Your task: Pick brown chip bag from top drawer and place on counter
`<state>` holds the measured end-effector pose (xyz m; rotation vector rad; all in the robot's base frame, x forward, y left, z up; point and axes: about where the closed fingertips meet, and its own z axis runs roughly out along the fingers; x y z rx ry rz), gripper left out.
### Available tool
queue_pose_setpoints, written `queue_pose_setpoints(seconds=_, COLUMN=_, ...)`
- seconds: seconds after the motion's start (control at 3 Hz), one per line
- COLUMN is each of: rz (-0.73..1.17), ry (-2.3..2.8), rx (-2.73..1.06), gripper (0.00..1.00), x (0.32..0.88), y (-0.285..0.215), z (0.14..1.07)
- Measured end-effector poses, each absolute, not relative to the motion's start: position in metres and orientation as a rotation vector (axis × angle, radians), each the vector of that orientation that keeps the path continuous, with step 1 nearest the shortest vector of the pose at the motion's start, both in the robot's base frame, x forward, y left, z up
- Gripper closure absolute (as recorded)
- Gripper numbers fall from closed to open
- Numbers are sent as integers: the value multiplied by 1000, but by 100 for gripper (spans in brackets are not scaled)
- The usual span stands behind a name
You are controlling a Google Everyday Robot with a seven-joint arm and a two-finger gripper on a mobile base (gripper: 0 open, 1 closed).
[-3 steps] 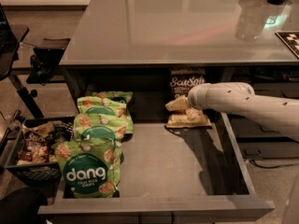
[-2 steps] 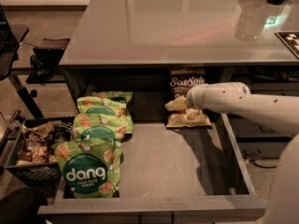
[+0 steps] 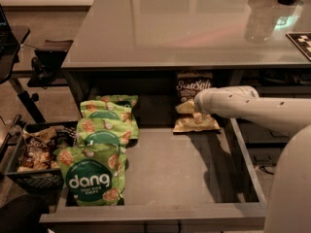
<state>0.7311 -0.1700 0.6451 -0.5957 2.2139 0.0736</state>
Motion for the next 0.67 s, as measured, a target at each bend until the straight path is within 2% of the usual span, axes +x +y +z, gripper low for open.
queue_pose_setpoints(seconds=0.67, rz=74, ry=2214, rx=-596, gripper=65, x=731, y=-170, z=645)
